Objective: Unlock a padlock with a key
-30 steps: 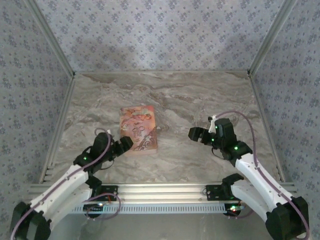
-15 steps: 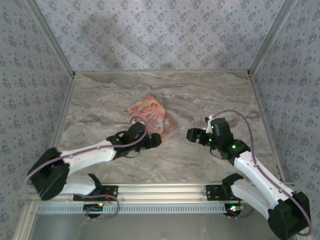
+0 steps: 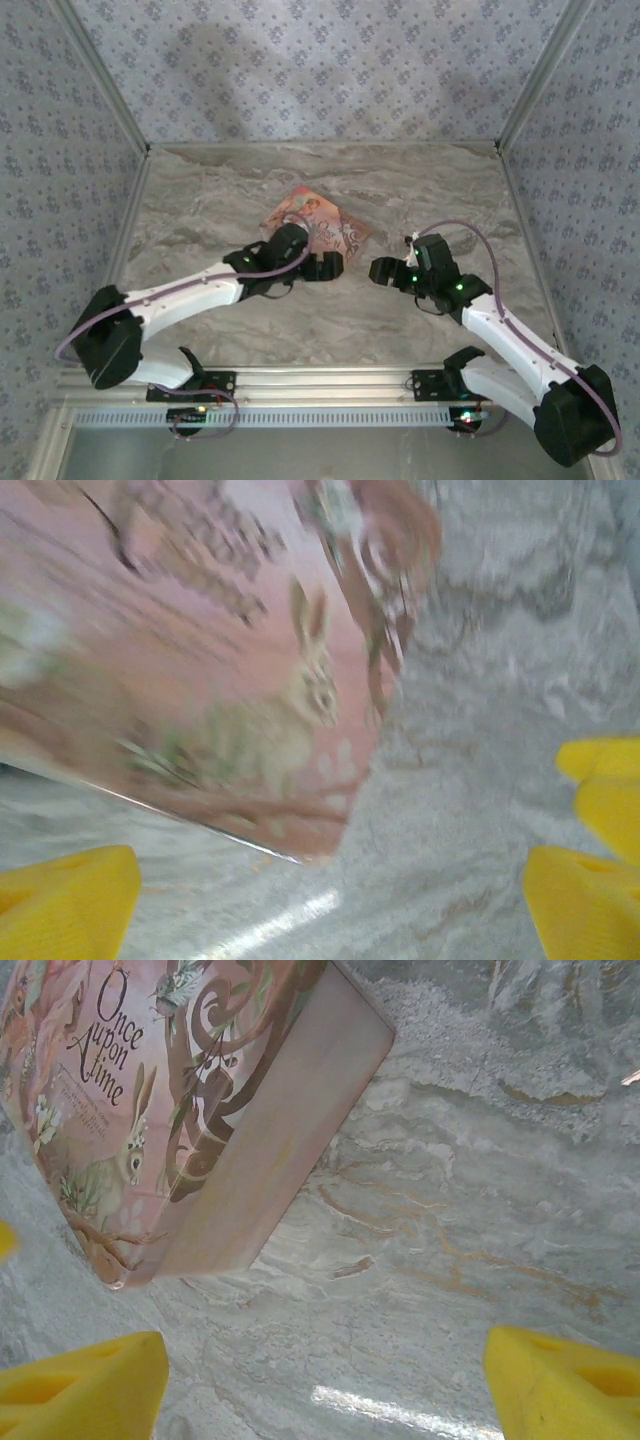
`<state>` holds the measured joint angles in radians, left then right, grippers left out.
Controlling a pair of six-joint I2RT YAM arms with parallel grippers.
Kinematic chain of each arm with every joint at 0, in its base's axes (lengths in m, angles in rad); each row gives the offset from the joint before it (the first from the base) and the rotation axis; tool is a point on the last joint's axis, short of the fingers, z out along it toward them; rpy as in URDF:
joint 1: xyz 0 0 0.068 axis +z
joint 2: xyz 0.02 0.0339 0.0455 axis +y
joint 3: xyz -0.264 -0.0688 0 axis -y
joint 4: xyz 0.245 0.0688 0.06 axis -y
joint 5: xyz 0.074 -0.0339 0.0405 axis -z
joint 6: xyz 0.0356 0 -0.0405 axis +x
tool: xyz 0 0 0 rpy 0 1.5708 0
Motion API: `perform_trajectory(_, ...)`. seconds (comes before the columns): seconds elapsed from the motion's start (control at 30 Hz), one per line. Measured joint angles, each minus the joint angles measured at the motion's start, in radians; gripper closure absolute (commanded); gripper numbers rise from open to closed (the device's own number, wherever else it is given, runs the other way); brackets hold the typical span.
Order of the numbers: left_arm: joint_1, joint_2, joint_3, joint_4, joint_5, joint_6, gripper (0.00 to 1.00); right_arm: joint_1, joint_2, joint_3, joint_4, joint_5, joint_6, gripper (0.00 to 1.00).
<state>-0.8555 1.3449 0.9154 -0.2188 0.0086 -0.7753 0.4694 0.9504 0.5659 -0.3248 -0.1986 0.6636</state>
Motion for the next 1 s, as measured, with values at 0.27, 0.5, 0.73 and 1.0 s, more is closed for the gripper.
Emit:
perform_trajectory(0.27,0.369,0.001,0.177,-0.131,0.067,0.163,0.02,0.060,0.093,0.038,0.054,0.001,0.048,0.14)
perform_trajectory(0.5,0.505,0.273,0.377,-0.179,0.186,0.282,0.04,0.084,0.170,0.090,0.078,0.019,0.083,0.14)
perform_trajectory(0.73,0.520,0.468,0.456,-0.229,0.303,0.351,0.08,0.080,0.225,0.105,0.093,0.027,0.109,0.14)
perform_trajectory(1.0,0.485,0.448,0.423,-0.216,0.359,0.374,0.09,0.026,0.329,0.135,0.113,0.004,0.130,0.17)
